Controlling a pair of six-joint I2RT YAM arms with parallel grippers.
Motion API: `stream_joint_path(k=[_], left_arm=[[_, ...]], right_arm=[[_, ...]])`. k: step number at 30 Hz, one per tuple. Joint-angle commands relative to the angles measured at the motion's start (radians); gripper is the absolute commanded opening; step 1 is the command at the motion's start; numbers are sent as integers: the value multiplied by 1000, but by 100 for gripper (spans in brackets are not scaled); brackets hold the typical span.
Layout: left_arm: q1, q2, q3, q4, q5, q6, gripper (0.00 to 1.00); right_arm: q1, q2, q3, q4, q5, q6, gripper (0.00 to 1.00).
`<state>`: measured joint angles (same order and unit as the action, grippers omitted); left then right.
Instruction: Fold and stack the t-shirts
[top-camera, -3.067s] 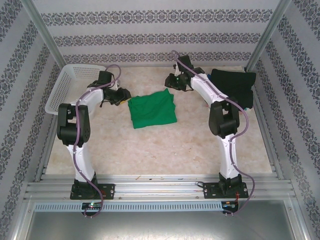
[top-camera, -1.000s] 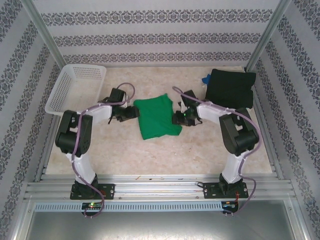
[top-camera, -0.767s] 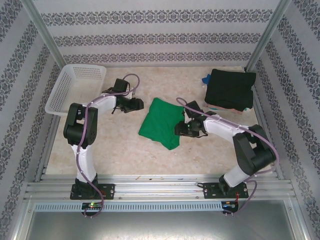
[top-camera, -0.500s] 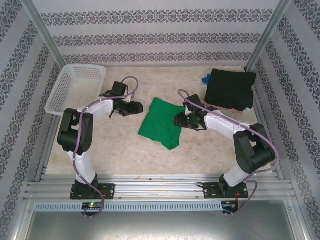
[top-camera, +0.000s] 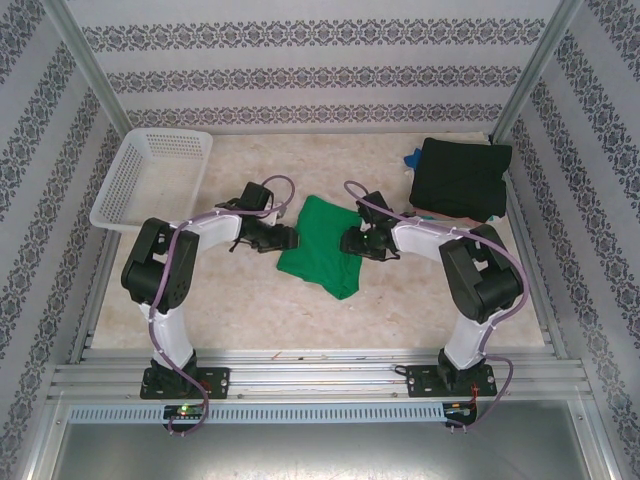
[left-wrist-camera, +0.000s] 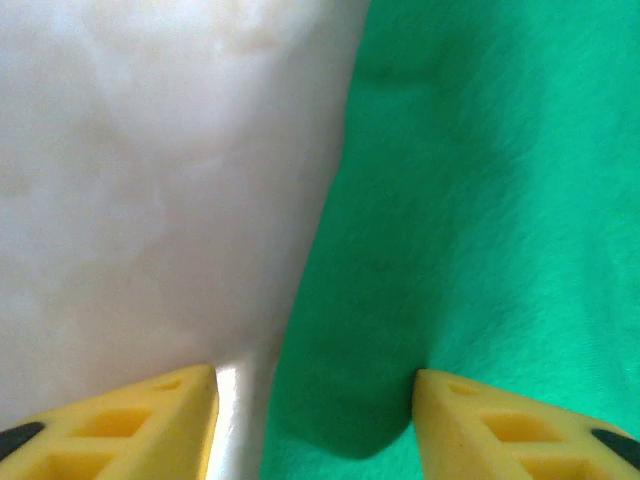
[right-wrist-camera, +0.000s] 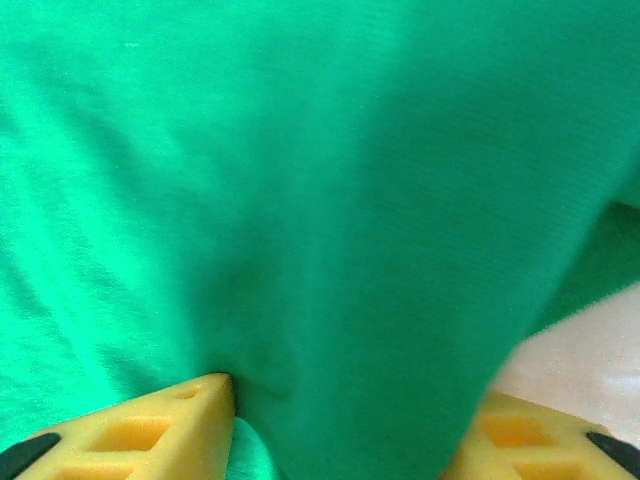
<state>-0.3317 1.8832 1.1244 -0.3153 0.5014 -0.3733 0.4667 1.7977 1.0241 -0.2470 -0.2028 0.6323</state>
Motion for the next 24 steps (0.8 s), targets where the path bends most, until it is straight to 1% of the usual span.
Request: stream_joint_path(k=[1, 4, 7, 9, 12, 15, 20, 24], left_arm=[[17, -25, -66, 23, 1, -12, 48], [39, -60, -116, 29, 7, -22, 47], [48, -112, -130, -6, -8, -13, 47], [48, -149, -126, -29, -24, -4, 49], [48, -148, -87, -57, -38, 12, 52], [49, -95, -25, -96, -31, 27, 52], [49, -58, -11, -65, -8, 11, 52], [48, -50, -6, -65, 3, 8, 52]], right_arm=[[53, 24, 61, 33, -39, 16, 50], [61, 25, 89, -1, -8, 6, 50], [61, 6, 101, -79, 86, -26, 52], [56, -8, 85, -103, 130, -33, 54], [52, -4, 49, -71, 89, -23, 54], [58, 14, 35, -54, 74, -6, 55], [59, 23, 6, -20, 59, 15, 55], [56, 32, 2, -26, 59, 26, 55]])
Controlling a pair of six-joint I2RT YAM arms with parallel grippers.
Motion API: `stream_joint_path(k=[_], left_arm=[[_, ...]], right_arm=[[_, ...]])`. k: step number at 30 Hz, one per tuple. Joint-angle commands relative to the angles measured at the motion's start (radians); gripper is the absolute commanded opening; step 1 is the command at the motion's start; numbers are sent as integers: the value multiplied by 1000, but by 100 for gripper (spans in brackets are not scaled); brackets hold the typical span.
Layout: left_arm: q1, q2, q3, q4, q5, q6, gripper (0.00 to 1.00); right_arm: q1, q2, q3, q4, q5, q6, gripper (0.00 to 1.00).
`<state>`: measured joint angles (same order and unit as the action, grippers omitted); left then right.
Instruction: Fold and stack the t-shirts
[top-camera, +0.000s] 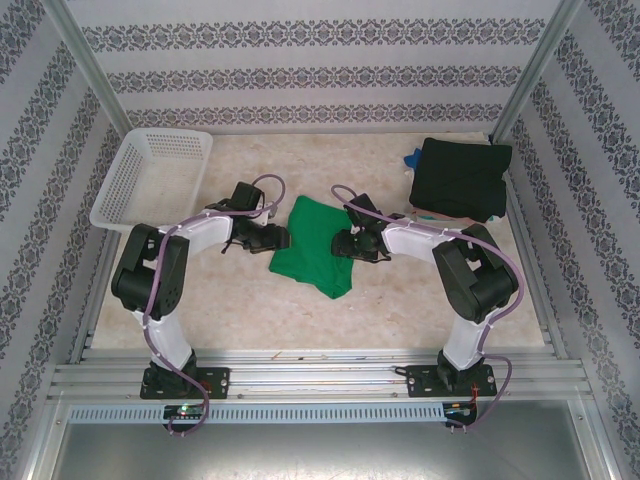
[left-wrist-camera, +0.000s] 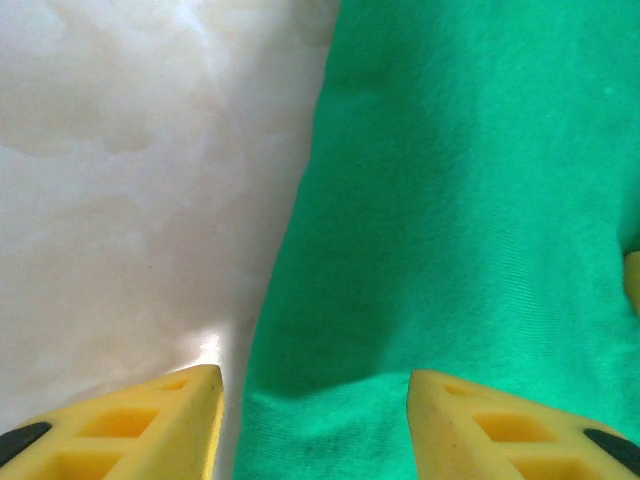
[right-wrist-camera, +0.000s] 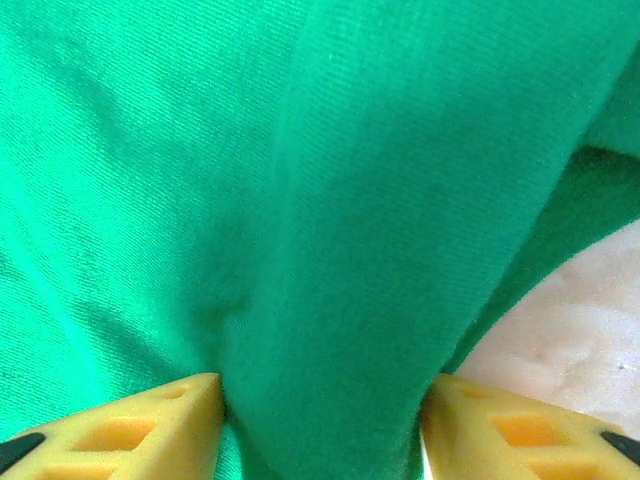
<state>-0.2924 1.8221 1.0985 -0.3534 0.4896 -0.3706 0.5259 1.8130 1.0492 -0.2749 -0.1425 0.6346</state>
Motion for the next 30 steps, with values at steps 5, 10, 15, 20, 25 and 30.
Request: stream_joint_path(k=[5, 10, 15, 20, 25, 30], left_arm=[[9, 4, 5, -11, 24, -6, 51], [8, -9, -24, 28, 55, -28, 50], [9, -39, -53, 38, 53, -30, 50], [8, -28, -41, 17, 52, -17, 50], [8, -9, -26, 16, 58, -16, 50], [8, 5, -15, 10, 63, -16, 50]], right_arm=[[12, 44, -22, 85, -81, 61, 47], [14, 53, 28, 79, -86, 57, 26], [7, -16, 28, -10, -4, 21, 23], [-9, -97, -52, -31, 38, 30, 46], [-10, -71, -77, 14, 4, 58, 52], [-4, -26, -63, 20, 9, 73, 56]])
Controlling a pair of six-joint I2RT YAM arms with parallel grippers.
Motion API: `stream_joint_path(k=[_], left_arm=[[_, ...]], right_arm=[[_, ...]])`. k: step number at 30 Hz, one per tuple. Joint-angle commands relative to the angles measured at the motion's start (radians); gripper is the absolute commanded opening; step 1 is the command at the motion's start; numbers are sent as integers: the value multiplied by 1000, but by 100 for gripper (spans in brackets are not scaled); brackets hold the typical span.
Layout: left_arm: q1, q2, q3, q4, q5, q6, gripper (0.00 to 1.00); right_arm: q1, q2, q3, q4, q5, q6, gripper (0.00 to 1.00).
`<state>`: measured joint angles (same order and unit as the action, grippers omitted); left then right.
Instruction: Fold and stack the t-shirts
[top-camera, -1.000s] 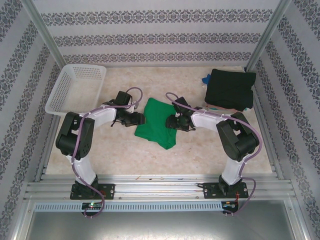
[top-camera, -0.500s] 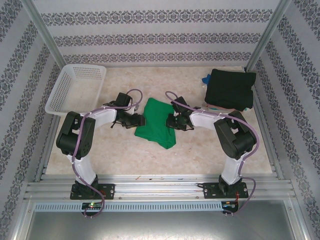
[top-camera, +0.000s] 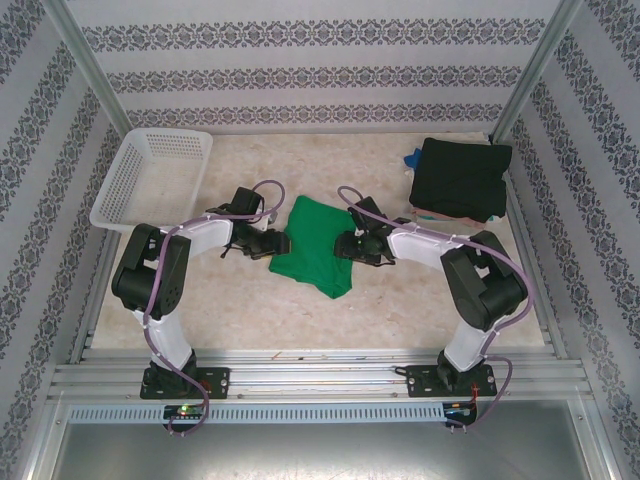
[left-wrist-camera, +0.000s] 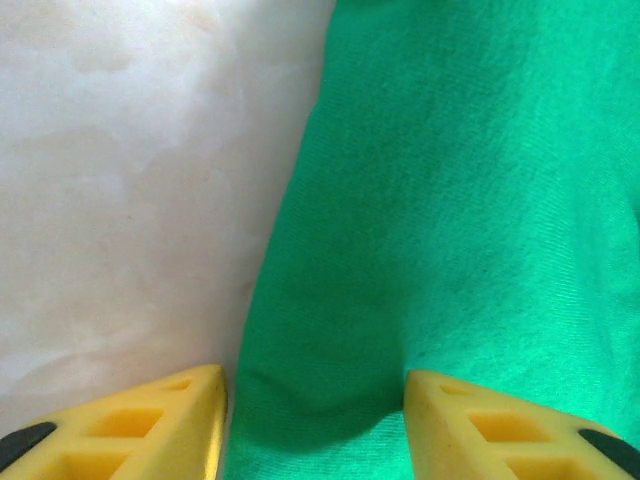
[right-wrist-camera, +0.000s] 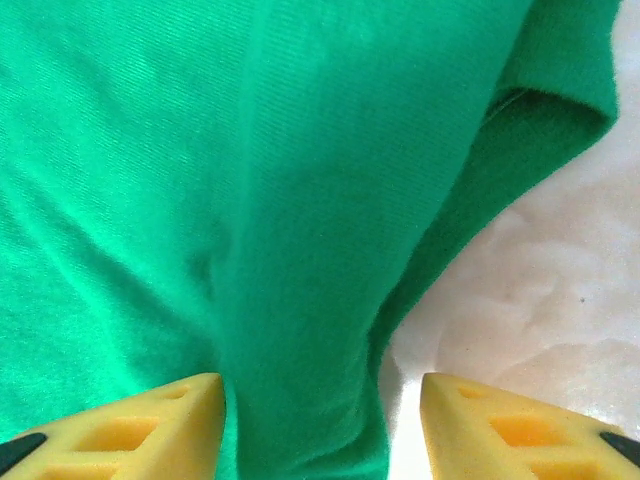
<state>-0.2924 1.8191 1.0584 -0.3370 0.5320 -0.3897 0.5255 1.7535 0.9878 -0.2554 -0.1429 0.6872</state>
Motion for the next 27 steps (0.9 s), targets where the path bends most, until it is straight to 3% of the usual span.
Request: stream_joint_path(k=[1, 5, 11, 27], left_arm=[[9, 8, 26, -7, 21, 6, 50], [9, 5, 27, -14, 18, 9, 50], [8, 2, 21, -7, 25, 4, 50], [8, -20, 25, -16, 33, 9, 50]], right_arm=[[-4, 41, 3, -1, 14, 23, 56], [0, 72, 14, 35, -13, 33, 56], [35, 129, 85, 54, -48, 46, 45], [70, 172, 214, -56, 32, 21, 39]])
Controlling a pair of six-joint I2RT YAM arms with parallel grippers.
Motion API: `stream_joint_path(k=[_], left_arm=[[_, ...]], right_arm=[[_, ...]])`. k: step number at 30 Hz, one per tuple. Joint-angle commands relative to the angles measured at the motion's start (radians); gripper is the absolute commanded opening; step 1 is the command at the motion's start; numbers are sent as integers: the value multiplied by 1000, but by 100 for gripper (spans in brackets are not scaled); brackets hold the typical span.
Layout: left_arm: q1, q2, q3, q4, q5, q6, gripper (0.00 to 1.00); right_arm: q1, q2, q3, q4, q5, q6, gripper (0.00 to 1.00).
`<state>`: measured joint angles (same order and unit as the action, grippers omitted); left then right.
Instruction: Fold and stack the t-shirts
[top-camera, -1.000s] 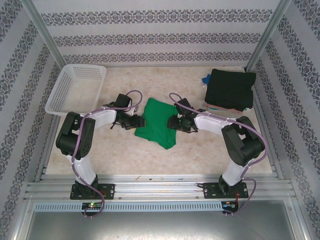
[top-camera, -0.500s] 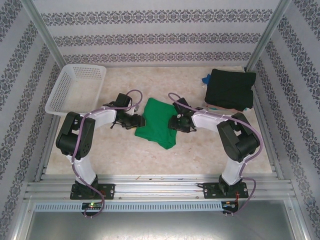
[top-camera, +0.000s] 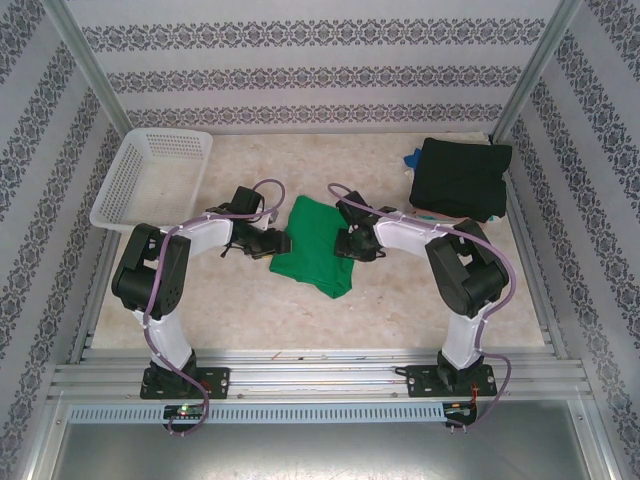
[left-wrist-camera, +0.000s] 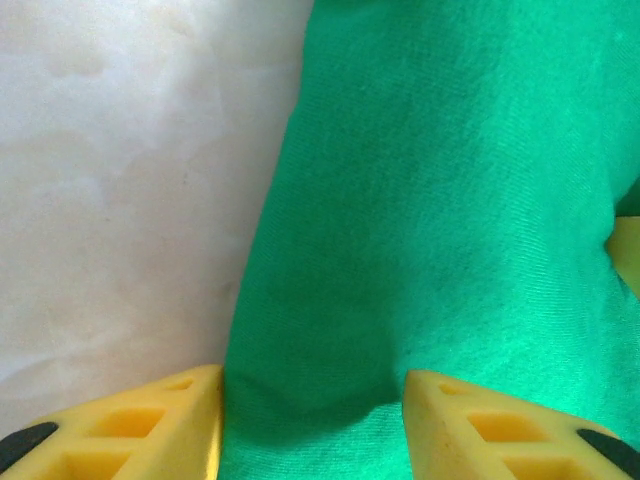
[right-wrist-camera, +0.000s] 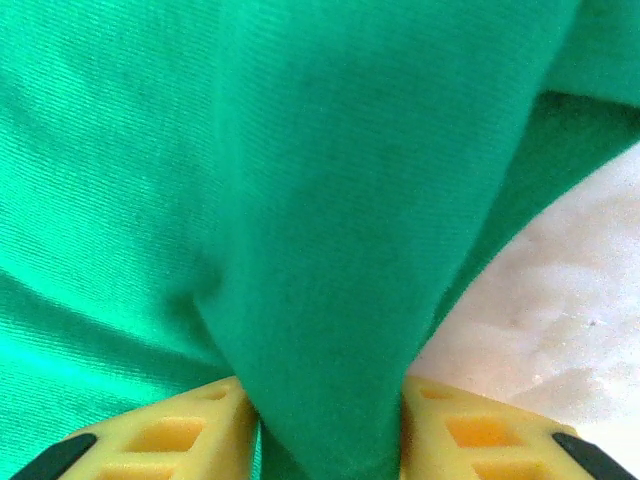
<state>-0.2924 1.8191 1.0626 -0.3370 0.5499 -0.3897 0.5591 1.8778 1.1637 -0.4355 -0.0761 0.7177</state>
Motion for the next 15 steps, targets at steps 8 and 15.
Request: stream_joint_path(k=[8, 15], left_arm=[[15, -29, 12, -27, 12, 20, 49], [51, -103, -8, -49, 18, 32, 49]], right_arm=[[35, 48, 48, 129, -46, -16, 29], [18, 2, 66, 82, -29, -70, 6]])
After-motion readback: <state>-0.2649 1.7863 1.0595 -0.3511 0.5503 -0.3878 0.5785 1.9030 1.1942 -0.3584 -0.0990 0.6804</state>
